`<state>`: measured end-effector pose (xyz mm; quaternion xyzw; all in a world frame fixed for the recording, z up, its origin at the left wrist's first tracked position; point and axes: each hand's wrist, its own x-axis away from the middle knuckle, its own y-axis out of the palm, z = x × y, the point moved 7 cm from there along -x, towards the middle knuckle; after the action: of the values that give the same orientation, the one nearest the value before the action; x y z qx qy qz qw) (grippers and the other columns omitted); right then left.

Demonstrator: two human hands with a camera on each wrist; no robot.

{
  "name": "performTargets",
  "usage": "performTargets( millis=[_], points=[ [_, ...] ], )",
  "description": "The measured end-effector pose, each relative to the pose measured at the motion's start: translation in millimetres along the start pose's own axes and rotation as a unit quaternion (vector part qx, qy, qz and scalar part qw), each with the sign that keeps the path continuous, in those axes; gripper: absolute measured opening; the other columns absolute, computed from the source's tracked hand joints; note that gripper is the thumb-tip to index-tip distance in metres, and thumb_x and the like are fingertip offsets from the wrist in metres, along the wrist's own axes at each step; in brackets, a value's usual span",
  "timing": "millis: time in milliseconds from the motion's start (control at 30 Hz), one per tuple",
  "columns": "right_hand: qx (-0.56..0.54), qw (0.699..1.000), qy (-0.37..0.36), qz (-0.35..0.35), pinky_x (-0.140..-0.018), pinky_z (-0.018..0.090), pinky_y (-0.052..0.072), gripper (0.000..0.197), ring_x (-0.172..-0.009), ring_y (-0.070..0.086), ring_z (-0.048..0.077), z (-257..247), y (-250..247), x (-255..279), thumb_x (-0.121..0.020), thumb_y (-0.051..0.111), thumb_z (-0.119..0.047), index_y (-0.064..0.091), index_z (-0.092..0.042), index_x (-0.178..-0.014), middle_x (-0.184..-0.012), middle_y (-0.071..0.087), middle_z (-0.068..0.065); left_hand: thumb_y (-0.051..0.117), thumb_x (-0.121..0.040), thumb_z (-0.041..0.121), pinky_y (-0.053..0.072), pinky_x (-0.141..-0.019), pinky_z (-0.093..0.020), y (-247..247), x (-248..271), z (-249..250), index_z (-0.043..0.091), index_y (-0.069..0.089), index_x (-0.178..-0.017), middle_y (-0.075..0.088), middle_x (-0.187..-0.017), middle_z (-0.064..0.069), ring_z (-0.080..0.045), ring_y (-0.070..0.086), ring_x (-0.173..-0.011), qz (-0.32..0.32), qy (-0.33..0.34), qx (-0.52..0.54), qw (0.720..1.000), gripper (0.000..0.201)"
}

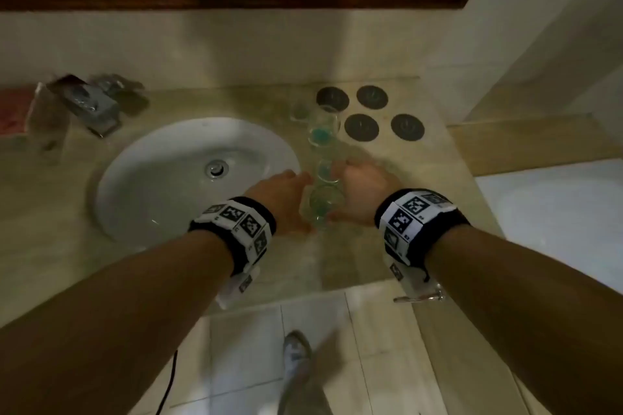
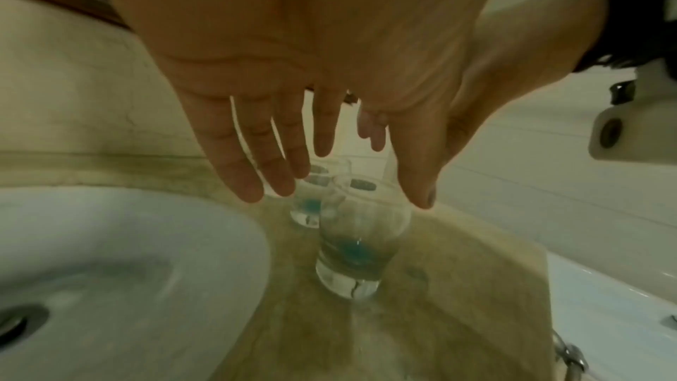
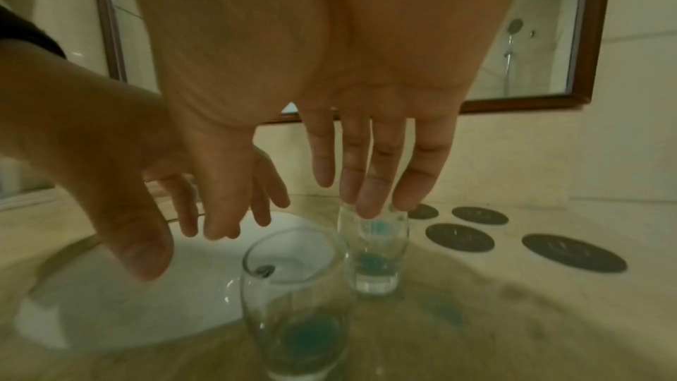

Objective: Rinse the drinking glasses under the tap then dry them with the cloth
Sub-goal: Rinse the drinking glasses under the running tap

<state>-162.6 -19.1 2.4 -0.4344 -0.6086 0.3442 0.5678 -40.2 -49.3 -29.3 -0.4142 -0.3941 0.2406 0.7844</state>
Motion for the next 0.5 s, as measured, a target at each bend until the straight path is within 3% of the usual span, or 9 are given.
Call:
performTargets(
  millis=[167,367,500],
  points=[
    [-0.039,0.999,0.009,-0.019,-0.091,0.044,0.053,0.098,-0.110,0.060,0.032,11,35,-11,-0.067,0.086,-0.044,0.030,-0.021,-0.143,-0.130,0.052,0.008,0.087,-0.068,0.044,0.048,-0.098,-0.041,24,-19,-3,0.026,0.043,-0.140,0.051,-0.133,-0.003,-0.029,0.056,-0.119,-0.022,-0.011,0.022,0.999,0.086],
    [-0.032,0.999,0.017,-0.037,-0.086,0.046,0.056,0.089,-0.101,0.065,0.033,14,58,-29,-0.067,0.086,-0.041,0.036,-0.016,-0.136,-0.121,0.061,0.011,0.086,-0.071,0.039,0.047,-0.099,-0.040,36,-39,1,0.025,0.041,-0.141,0.056,-0.133,-0.006,-0.029,0.058,-0.118,-0.009,0.000,0.042,0.999,0.085],
    [-0.009,0.999,0.017,-0.039,-0.085,0.041,0.056,0.082,-0.097,0.066,0.029,15,61,-36,-0.071,0.083,-0.047,0.042,-0.015,-0.134,-0.115,0.065,0.009,0.089,-0.066,0.037,0.047,-0.099,-0.035,39,-49,1,0.026,0.044,-0.140,0.060,-0.135,-0.002,-0.027,0.059,-0.119,-0.014,-0.005,0.052,0.999,0.086]
  ],
)
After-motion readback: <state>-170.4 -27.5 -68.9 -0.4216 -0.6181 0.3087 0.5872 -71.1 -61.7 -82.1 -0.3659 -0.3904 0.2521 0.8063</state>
